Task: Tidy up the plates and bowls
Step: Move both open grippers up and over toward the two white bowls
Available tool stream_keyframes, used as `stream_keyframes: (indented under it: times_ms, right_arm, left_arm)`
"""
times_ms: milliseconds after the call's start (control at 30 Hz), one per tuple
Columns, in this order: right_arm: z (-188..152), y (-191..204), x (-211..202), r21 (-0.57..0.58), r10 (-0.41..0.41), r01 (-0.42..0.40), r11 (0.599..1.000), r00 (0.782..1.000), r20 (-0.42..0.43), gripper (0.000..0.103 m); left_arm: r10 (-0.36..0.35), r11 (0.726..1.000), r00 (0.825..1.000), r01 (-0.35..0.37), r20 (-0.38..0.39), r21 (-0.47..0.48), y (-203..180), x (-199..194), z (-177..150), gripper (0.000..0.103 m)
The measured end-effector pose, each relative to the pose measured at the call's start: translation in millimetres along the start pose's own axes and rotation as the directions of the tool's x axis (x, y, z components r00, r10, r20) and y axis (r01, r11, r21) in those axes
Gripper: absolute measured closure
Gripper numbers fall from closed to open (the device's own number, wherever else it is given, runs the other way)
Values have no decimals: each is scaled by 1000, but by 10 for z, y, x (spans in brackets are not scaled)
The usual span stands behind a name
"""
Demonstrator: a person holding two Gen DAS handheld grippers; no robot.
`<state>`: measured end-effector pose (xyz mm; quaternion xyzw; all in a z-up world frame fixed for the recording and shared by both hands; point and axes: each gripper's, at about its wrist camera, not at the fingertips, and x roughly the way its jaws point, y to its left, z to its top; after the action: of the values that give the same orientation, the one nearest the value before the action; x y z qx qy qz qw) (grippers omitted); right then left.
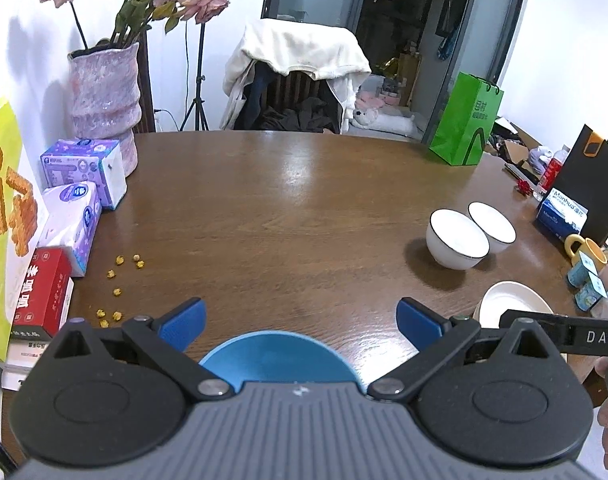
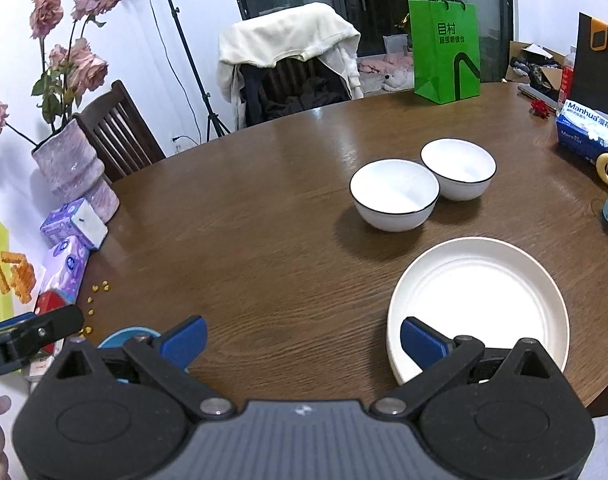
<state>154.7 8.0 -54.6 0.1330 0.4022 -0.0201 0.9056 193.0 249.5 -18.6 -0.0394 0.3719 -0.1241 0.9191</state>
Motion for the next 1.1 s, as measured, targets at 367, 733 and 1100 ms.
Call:
stream_keyframes:
  times_ms: [367, 733, 1100]
  right_arm:
    - [300, -469, -40, -29, 18, -17, 999, 1000, 25, 0]
    - [583, -902, 70, -47, 28, -28, 999, 1000, 3, 0]
    - [764, -1309, 211, -24, 17, -17, 1000, 1000, -3, 0]
  left_arm:
    - [41, 998, 998, -39, 38, -58, -403, 61, 158, 0]
    - [40, 997, 999, -37, 35, -68, -862, 271, 271, 0]
    - [26, 997, 1000, -25, 9, -73, -1142, 566, 394, 0]
